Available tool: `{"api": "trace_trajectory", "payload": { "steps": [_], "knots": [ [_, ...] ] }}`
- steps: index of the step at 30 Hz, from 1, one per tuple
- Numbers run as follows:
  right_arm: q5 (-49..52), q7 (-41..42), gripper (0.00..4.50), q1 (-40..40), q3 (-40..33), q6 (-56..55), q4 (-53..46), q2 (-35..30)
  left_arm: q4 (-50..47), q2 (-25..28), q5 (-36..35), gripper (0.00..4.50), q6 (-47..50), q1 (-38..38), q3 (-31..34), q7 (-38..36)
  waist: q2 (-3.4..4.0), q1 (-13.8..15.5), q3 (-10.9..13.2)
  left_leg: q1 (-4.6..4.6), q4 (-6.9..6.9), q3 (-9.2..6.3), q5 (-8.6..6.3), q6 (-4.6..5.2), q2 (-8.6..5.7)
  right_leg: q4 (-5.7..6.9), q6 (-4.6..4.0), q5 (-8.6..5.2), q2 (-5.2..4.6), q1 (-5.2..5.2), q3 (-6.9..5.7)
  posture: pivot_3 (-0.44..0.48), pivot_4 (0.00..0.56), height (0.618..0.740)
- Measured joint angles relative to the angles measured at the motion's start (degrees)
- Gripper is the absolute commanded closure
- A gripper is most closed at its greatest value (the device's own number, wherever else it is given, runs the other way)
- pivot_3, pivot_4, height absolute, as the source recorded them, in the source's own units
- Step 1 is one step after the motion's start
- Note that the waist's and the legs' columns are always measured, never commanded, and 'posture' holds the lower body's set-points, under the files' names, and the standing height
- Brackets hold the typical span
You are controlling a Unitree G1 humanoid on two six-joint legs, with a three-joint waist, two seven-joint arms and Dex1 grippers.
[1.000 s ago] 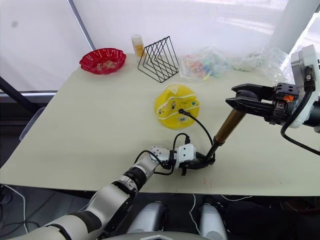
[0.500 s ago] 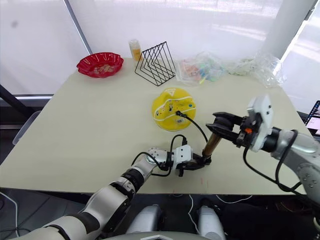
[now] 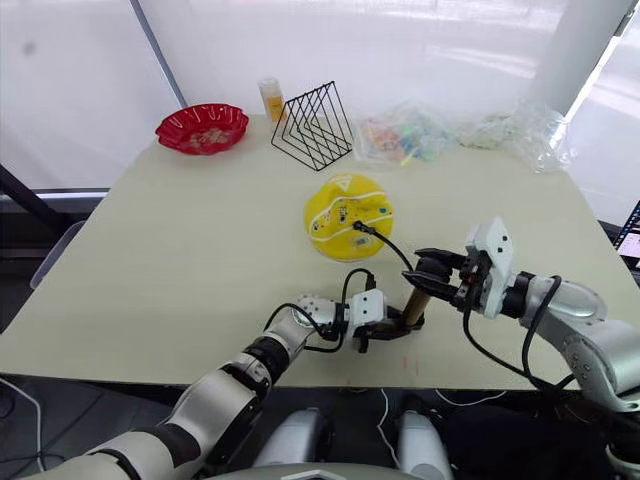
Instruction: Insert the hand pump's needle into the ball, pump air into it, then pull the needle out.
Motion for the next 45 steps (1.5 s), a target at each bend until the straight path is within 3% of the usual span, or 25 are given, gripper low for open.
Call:
{"api": "trace_trajectory", "payload": {
  "steps": [10,18,21,23,27,30,37,45],
  "knots": [
    [19.74,-1.46,2.68,-14.31,-14.18,13.8,2.0,-12.7,-0.12,-0.46,-0.09,3.5,-0.05,-0.4,0.02,-0.62,0.19,0.14,0.6,-0.11,-0.02,-0.01,0.0,0.01,-0.17,-0.02,-0.12,0.16,-0.12,-0.04,-0.03,0.0,0.15,0.737],
    [22.7,-4.03,2.68,-13.76,-15.68,16.31,2.04,-13.43,-0.14,-0.53,-0.08,3.5,-0.25,-0.35,-0.01,-0.74,0.09,0.25,0.66,-0.13,-0.03,-0.03,0.0,0.01,-0.17,-0.03,-0.12,0.17,-0.14,-0.04,-0.06,0.0,0.15,0.737],
    [20.57,-2.71,2.68,-10.75,-16.44,14.54,-0.2,-13.44,-0.14,-0.35,-0.08,3.5,-0.25,-0.29,-0.01,-0.68,0.07,0.22,0.59,-0.07,-0.04,-0.03,0.0,0.01,-0.15,-0.03,-0.06,0.13,-0.11,-0.01,-0.06,0.0,0.15,0.737],
    [17.44,-2.66,2.68,-7.79,-15.21,11.37,-1.85,-9.93,0.12,0.03,0.02,3.5,-0.22,-0.03,-0.01,-0.57,-0.35,0.17,0.19,0.04,-0.07,-0.1,0.0,0.0,-0.04,-0.03,0.07,0.02,-0.06,0.02,-0.1,0.0,0.15,0.737],
    [11.0,-2.93,2.68,-3.54,-9.81,7.03,-3.7,-6.17,0.22,0.38,0.07,3.5,-0.21,0.18,-0.01,0.06,-0.41,-0.09,-0.09,0.12,-0.04,-0.08,-0.01,-0.01,0.06,-0.01,-0.04,-0.05,-0.11,0.07,-0.06,0.0,0.15,0.737],
    [3.95,-2.83,2.68,0.75,-3.97,0.91,-3.16,-0.9,0.48,0.61,0.21,3.5,-0.09,0.63,-0.08,-0.09,-0.93,-0.06,-0.73,0.19,-0.15,-0.25,-0.01,-0.02,0.19,-0.02,-0.09,-0.09,-0.02,0.1,-0.24,0.0,0.15,0.737],
    [-9.95,-1.75,2.68,5.98,6.27,-10.48,1.54,5.36,0.51,0.6,0.22,3.5,0.14,0.76,-0.09,0.26,-0.7,-0.11,-0.92,0.32,-0.15,-0.25,-0.02,-0.03,0.18,0.03,-0.28,-0.19,0.0,0.19,-0.24,0.0,0.15,0.737],
    [-9.71,-0.09,2.68,4.56,5.17,-9.55,0.7,3.91,0.45,0.38,0.22,3.5,0.13,0.58,-0.09,0.25,-0.42,-0.09,-0.76,0.33,-0.14,-0.21,-0.02,-0.03,0.13,0.02,-0.27,-0.19,0.05,0.24,-0.25,0.0,0.15,0.737]
  ]
}}
